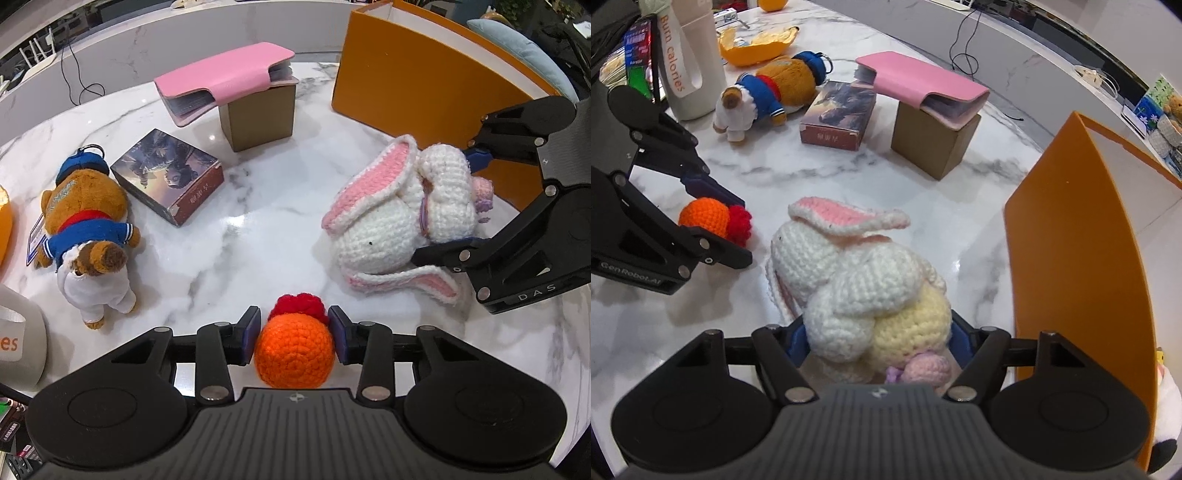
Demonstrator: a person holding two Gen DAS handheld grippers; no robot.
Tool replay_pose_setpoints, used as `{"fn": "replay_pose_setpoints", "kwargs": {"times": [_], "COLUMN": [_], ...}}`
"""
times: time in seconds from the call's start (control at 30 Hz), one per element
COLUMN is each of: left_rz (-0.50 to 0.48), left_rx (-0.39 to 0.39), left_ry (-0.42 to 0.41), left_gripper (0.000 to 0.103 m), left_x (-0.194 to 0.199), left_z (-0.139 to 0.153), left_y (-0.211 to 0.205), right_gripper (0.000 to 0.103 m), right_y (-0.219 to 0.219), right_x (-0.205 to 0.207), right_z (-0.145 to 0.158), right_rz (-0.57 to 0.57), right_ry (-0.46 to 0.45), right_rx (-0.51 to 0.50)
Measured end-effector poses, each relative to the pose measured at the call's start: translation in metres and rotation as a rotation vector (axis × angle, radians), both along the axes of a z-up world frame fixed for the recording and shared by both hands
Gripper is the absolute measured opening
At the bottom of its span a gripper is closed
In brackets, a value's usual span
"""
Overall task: Organize objects
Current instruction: 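Close left gripper on orange crochet ball while right gripper grasps white crochet bunny, then carry the orange ball and bunny with both grippers over the orange box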
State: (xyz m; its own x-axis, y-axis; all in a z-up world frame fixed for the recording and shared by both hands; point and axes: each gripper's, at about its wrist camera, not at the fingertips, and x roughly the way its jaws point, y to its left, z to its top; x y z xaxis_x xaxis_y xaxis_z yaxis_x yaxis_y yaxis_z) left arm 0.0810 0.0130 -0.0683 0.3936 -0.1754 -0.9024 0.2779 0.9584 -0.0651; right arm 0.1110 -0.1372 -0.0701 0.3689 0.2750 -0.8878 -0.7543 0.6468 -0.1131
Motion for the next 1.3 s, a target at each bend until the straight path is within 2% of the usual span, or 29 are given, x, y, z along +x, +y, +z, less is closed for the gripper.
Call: {"fn": "replay_pose_setpoints", "kwargs": {"times": [0.3,0.43,0.73,0.9,1.13,1.3], "left_rz": [0.034,0.030,0.032,0.054,0.048,0.005], "left_rx": [-0.032,-0.094,-0.056,-0.071,-0.054,-0.018], "left_ry": [-0.029,-0.024,-0.036,-0.042,-0.080,-0.120], "left_gripper": [0.046,0.046,0.046,0.046,0.046,0.046], "left_x": [0.001,0.001,0.001,-0.001,-0.001,0.007], "left_z": [0.007,0.014,0.022,0.031,0.057,0.082], "left_y": [0.007,0.008,0.000,0.003,-0.006,-0.025], "right_gripper": [0.073,0.073,0.073,0.073,0.073,0.073], "right_y": [-0.008,-0.011,-0.028,-0.036,-0.052,-0.069], "right_x": [0.005,0.006,0.008,0.007,0.007,0.009], "right_z": [0.020,0.032,0.061,0.072,0.093,0.109], "right_rz": [-0.044,-0.057,-0.096,-0.109,-0.140,-0.180], "right_ry": [-0.023,-0.043,-0.088,-0.109,-0.137,-0.159], "right_rx": [0.056,0.085,0.157,0.184,0.248,0.299]}}
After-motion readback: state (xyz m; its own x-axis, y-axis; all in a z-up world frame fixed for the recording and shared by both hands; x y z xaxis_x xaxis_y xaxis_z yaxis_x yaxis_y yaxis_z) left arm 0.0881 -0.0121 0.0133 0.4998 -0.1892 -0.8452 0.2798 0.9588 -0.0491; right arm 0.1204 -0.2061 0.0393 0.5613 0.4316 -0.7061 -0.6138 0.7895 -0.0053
